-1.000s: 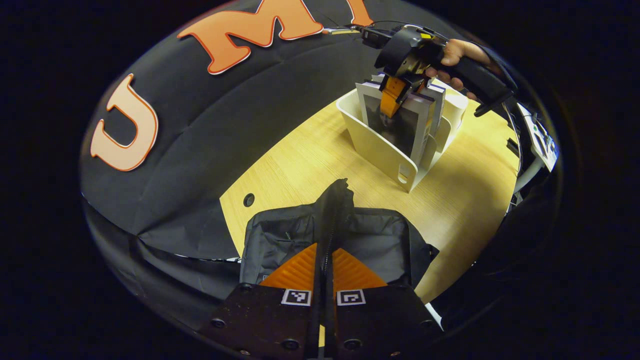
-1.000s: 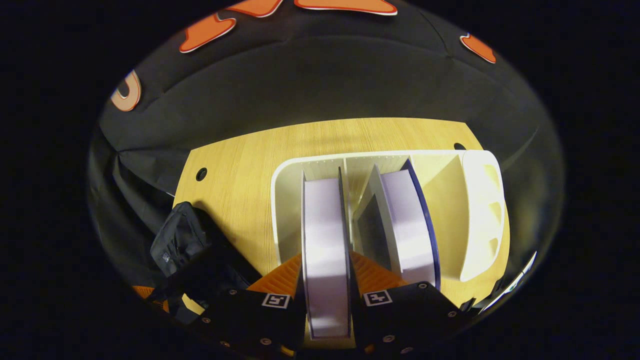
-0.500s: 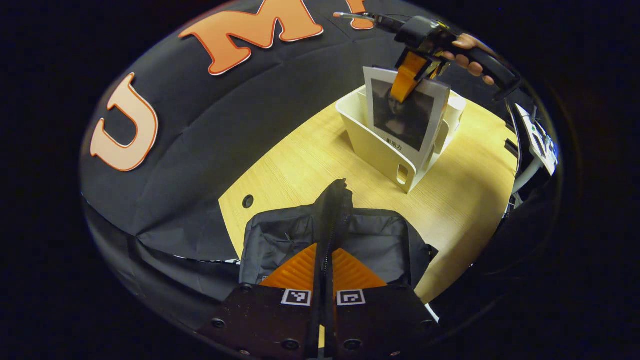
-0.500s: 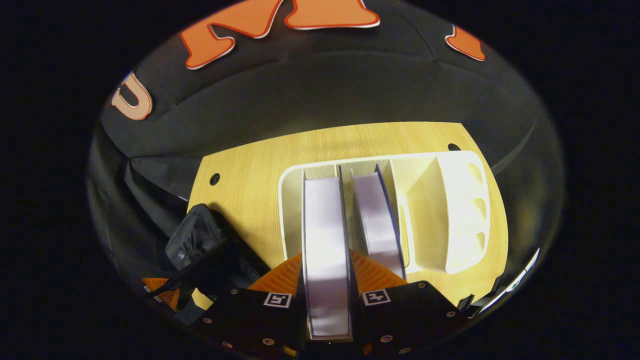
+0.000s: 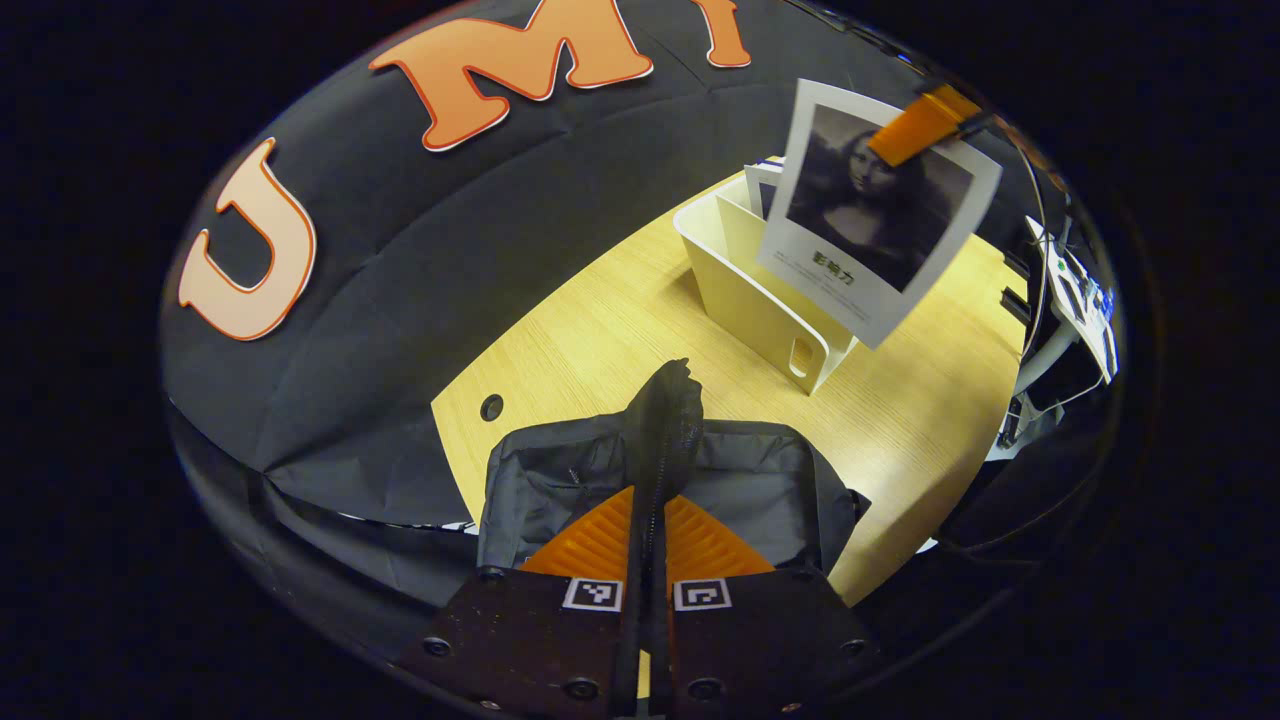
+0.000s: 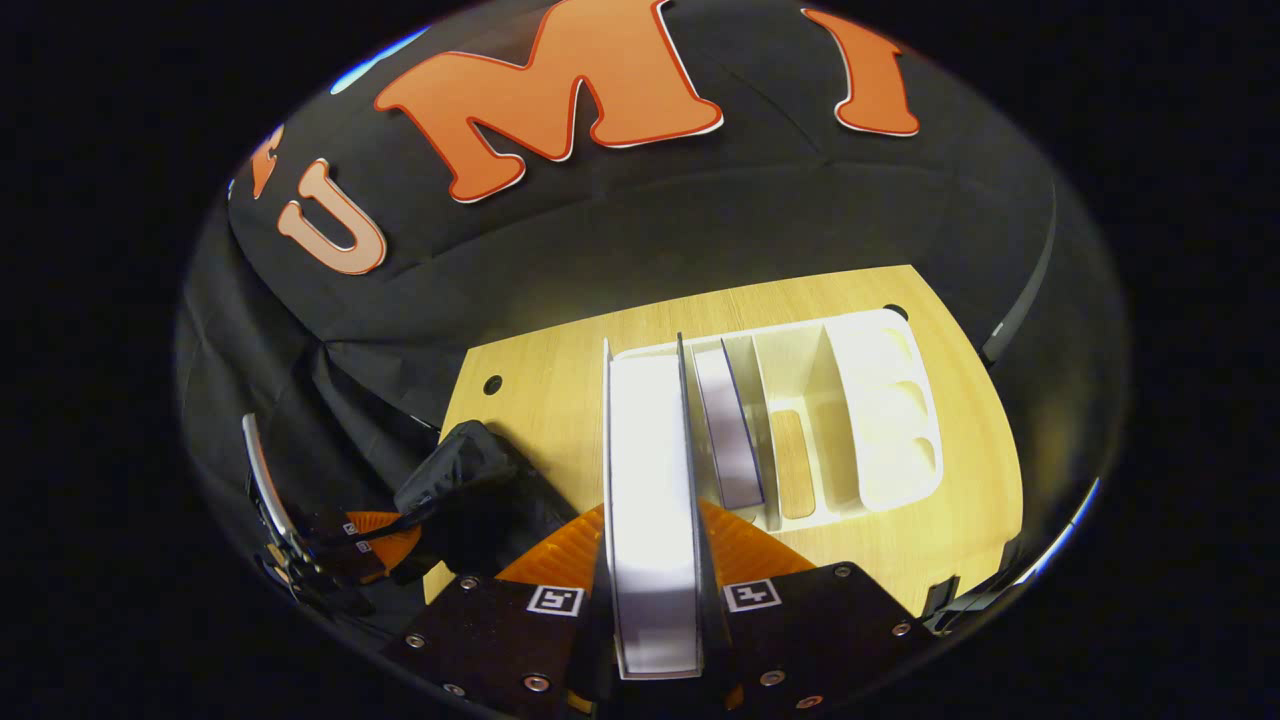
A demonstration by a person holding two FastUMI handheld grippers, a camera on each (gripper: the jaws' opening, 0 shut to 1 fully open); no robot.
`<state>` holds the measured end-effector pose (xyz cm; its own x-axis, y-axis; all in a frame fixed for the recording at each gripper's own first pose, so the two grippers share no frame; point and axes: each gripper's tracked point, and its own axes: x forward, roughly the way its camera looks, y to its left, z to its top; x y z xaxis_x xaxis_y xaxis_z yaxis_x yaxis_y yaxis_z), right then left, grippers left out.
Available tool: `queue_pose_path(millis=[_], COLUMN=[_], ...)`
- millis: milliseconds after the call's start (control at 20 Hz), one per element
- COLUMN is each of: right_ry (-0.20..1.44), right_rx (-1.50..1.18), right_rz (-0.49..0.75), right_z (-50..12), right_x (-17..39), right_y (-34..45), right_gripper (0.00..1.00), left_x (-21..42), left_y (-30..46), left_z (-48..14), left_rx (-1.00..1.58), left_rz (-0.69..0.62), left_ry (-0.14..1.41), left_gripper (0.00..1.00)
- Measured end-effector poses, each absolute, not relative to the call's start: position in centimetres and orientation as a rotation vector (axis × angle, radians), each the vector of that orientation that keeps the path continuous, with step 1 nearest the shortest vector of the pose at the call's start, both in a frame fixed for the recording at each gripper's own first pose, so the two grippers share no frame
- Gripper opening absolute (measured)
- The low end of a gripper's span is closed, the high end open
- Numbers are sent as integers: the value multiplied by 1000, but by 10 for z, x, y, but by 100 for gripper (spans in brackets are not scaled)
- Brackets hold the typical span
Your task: Open the schoolbag, grab two books from the bookshelf and put them into the schoolbag.
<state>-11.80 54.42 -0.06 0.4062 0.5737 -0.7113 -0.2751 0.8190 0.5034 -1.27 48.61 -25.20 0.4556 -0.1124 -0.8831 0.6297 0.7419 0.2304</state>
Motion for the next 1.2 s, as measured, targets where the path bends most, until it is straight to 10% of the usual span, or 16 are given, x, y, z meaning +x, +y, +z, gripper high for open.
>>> queue_pose_path(millis=[1200], right_ry=[1047], right_rx=[1101], right_rz=[605], right_z=[-77], right_x=[-247], right_y=[639], right_gripper=[34], left_x=[-19], left_y=[463], left_z=[-247], left_rx=[380], left_rz=[-542], left_ry=[1000], left_gripper=[4])
